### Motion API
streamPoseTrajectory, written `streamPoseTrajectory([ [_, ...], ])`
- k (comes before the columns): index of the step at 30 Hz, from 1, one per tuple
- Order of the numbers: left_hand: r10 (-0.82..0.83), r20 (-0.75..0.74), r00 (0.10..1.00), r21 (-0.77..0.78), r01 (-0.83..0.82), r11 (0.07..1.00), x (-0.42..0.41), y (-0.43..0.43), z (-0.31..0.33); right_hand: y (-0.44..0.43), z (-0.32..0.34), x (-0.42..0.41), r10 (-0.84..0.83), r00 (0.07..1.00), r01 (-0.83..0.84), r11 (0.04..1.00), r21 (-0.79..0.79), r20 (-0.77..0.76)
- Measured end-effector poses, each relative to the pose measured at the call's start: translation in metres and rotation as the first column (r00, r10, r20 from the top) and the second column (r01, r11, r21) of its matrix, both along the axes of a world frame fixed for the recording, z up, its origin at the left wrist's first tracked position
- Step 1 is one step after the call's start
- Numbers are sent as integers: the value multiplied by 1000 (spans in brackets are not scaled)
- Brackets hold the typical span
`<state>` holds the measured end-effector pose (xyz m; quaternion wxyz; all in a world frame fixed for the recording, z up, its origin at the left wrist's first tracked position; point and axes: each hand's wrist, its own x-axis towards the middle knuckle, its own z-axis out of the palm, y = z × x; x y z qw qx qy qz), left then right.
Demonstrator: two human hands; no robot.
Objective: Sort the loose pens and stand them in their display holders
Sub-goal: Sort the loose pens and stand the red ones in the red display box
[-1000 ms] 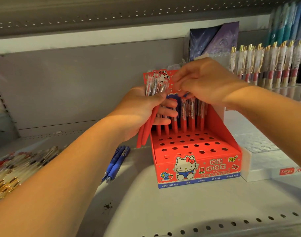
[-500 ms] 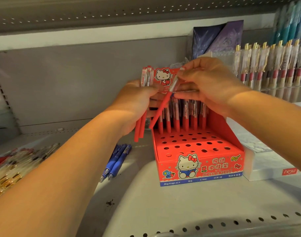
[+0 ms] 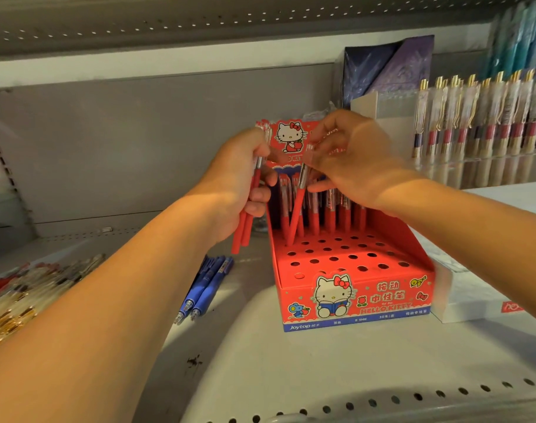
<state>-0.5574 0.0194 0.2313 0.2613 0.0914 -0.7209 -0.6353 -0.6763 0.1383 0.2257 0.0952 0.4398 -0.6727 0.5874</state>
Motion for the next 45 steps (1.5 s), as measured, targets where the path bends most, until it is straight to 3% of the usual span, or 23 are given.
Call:
streamPoseTrajectory([
  [5,31,-10,999,44,-31,999,-3,2,-1,-2,-6,0,61,995,-50,989,138,-74],
  [12,77,-139,987,13,-76,997,-5,1,2,0,-8,1,171,984,-156,965,210,-55],
  [18,21,-177,984,-165,-51,985,-4,-1,-1,1,-11,8,233,970,-198,921,336,-66],
  [23,-22,-199,980,-228,-24,973,-4,2,-2,3,-1,11,175,984,-178,975,131,35],
  [28,-96,-218,971,-199,52,979,-3,2,-1,6,5,15,378,894,-351,925,-148,242],
  [30,-125,-190,974,-229,80,970,-2,2,-3,6,5,16,409,876,-359,906,-223,254],
  [34,-161,-136,978,-219,128,967,-3,5,-5,7,5,13,372,890,-311,918,-246,263],
  [39,12,-161,987,-161,-38,986,-2,2,1,9,12,9,413,827,-290,895,-340,382],
  [45,144,-183,973,-183,-177,967,-4,-3,2,12,16,3,227,918,-142,953,-267,326],
])
